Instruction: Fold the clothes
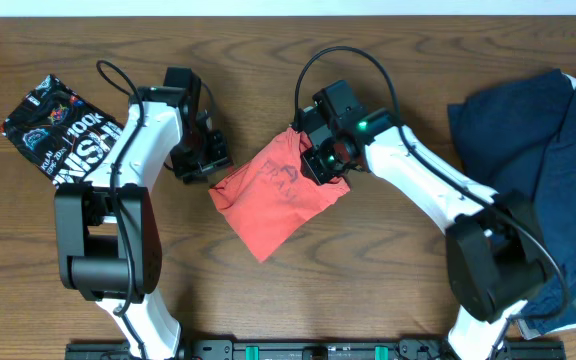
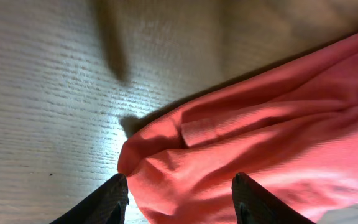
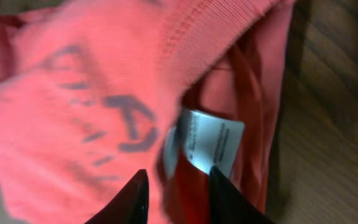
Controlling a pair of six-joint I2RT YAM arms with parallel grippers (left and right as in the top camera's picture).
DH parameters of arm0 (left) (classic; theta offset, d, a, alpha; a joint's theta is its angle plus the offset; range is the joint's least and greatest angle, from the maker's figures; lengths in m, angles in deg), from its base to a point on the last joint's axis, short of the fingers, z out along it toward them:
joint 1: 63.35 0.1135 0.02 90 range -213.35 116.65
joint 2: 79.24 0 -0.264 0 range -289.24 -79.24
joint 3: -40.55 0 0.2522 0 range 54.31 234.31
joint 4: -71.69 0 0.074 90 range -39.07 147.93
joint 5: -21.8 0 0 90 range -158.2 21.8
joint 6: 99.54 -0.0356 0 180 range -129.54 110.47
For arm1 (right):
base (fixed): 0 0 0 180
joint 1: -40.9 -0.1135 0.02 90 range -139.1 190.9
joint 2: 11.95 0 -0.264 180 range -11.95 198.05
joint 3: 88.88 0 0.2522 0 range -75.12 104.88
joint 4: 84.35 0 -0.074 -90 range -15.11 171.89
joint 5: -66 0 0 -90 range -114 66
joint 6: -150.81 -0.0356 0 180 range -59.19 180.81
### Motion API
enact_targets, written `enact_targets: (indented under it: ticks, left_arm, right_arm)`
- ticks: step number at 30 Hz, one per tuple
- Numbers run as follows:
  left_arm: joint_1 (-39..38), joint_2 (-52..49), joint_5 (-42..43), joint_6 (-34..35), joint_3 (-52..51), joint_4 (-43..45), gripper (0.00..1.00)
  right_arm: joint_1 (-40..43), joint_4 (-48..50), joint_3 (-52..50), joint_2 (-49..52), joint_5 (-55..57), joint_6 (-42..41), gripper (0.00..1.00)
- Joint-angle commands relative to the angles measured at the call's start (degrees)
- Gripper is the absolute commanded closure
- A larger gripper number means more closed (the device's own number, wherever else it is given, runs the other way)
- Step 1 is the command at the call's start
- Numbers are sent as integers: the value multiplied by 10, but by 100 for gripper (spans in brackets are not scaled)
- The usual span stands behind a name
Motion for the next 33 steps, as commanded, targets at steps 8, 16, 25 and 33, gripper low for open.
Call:
enact_targets:
  ticks: [8,16,25,33]
  left_arm:
    - [-22,-9,-6,5,-90,42,45]
    - [-28,-9,-6,46,-158,49,58]
    - [-12,48,-8,74,-145,49,58]
    - [10,148,-1,62,-137,163,30]
  right_arm:
    - [12,95,4,21,162,-93,99]
    - [27,192,4,21,194,-95,95]
    - [27,54,4,21,194,-95,65]
    - [38,-25,4,-4,285,-219,68]
